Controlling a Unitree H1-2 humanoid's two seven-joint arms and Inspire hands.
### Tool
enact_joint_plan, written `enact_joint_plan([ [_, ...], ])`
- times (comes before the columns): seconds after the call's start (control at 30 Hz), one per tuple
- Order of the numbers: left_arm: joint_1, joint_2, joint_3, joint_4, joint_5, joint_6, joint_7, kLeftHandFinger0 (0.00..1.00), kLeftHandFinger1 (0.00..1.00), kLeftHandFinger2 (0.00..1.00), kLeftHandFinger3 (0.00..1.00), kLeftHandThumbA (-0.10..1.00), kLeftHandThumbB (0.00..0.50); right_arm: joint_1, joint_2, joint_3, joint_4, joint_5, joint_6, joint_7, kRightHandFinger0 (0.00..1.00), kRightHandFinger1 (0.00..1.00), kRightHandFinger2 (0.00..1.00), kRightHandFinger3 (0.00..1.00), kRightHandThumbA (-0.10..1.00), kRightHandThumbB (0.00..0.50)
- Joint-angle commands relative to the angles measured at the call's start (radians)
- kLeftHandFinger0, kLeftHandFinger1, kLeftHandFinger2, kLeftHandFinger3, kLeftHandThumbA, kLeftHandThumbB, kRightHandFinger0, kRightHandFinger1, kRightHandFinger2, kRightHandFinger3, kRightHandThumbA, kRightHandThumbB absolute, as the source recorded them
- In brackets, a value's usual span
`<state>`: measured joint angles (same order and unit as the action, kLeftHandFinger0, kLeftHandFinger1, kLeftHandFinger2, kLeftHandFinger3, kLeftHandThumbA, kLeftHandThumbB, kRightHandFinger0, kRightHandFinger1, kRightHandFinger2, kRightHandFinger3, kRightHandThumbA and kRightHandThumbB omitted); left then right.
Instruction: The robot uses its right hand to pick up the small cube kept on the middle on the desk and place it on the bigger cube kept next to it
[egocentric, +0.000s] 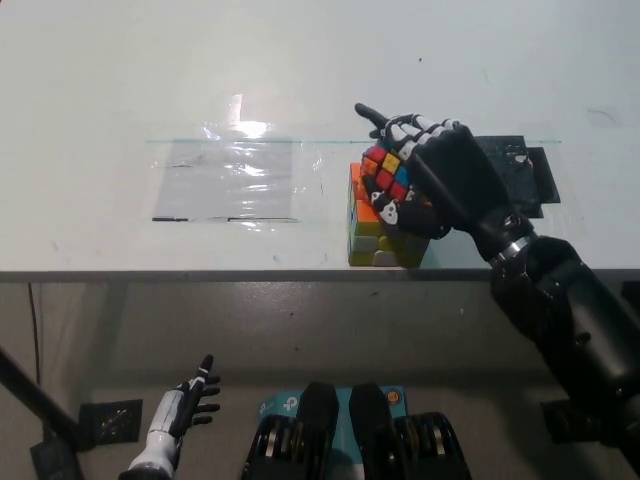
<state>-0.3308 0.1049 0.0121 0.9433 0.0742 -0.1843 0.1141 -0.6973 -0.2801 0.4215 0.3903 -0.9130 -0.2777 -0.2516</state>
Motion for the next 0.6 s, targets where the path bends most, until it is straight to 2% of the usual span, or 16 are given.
enact_joint_plan([
  [0.0, -0.021, 0.012, -0.001, -0.020, 0.001, -0.008, 0.000, 0.73, 0.67, 0.72, 0.68, 0.89, 0.085, -0.022, -0.014, 0.000, -0.053, 0.007, 0.043, 0.092, 0.72, 0.93, 1.00, 1.00, 0.80, 0.269],
  [0.03, -0.023, 0.012, -0.001, -0.021, 0.004, 0.001, 0.005, 0.71, 0.65, 0.68, 0.63, 0.89, 0.080, -0.023, -0.015, 0.005, -0.059, -0.011, 0.060, 0.106, 0.77, 1.00, 1.00, 1.00, 0.88, 0.306],
  [0.07, -0.017, 0.013, -0.006, -0.042, 0.013, 0.023, 0.006, 0.72, 0.66, 0.71, 0.67, 0.92, 0.083, -0.025, -0.017, 0.015, -0.066, -0.042, 0.084, 0.121, 0.90, 1.00, 1.00, 1.00, 0.97, 0.360],
  [0.1, -0.015, 0.012, -0.008, -0.042, 0.014, 0.024, 0.007, 0.72, 0.66, 0.71, 0.67, 0.92, 0.084, -0.020, -0.018, 0.015, -0.068, -0.041, 0.086, 0.122, 0.91, 1.00, 1.00, 1.00, 0.98, 0.367],
  [0.13, -0.018, 0.014, -0.009, -0.031, 0.015, 0.012, 0.007, 0.72, 0.67, 0.70, 0.66, 0.92, 0.077, -0.019, -0.020, 0.019, -0.078, -0.048, 0.094, 0.133, 1.00, 1.00, 1.00, 1.00, 1.00, 0.389],
  [0.23, -0.017, 0.015, -0.009, -0.033, 0.014, 0.011, 0.005, 0.70, 0.64, 0.68, 0.64, 0.92, 0.077, -0.018, -0.019, 0.022, -0.086, -0.057, 0.104, 0.139, 1.00, 1.00, 1.00, 1.00, 1.00, 0.396],
  [0.27, -0.016, 0.014, -0.006, -0.033, 0.008, 0.010, 0.002, 0.74, 0.68, 0.72, 0.67, 0.92, 0.075, -0.018, -0.020, 0.023, -0.090, -0.062, 0.111, 0.140, 1.00, 1.00, 1.00, 1.00, 1.00, 0.402],
  [0.37, -0.018, 0.010, 0.000, -0.033, 0.004, 0.023, 0.008, 0.71, 0.66, 0.70, 0.65, 0.90, 0.096, -0.016, -0.021, 0.021, -0.092, -0.064, 0.112, 0.140, 1.00, 1.00, 1.00, 1.00, 1.00, 0.395],
  [0.4, -0.017, 0.012, -0.004, -0.036, 0.009, 0.024, 0.006, 0.76, 0.68, 0.74, 0.69, 0.92, 0.094, -0.016, -0.020, 0.020, -0.090, -0.066, 0.114, 0.137, 1.00, 1.00, 1.00, 1.00, 1.00, 0.394],
  [0.43, -0.019, 0.009, 0.003, -0.026, -0.001, 0.009, 0.007, 0.71, 0.64, 0.68, 0.63, 0.88, 0.085, -0.016, -0.022, 0.020, -0.089, -0.068, 0.114, 0.136, 1.00, 1.00, 1.00, 1.00, 1.00, 0.387],
  [0.5, -0.020, 0.010, 0.004, -0.022, -0.002, 0.000, 0.003, 0.69, 0.63, 0.69, 0.63, 0.88, 0.084, -0.016, -0.023, 0.021, -0.091, -0.072, 0.115, 0.131, 1.00, 1.00, 1.00, 1.00, 1.00, 0.380],
  [0.57, -0.020, 0.012, -0.001, -0.023, 0.006, 0.005, 0.008, 0.75, 0.68, 0.70, 0.65, 0.90, 0.083, -0.018, -0.027, 0.024, -0.086, -0.082, 0.118, 0.128, 1.00, 1.00, 1.00, 1.00, 1.00, 0.376],
])
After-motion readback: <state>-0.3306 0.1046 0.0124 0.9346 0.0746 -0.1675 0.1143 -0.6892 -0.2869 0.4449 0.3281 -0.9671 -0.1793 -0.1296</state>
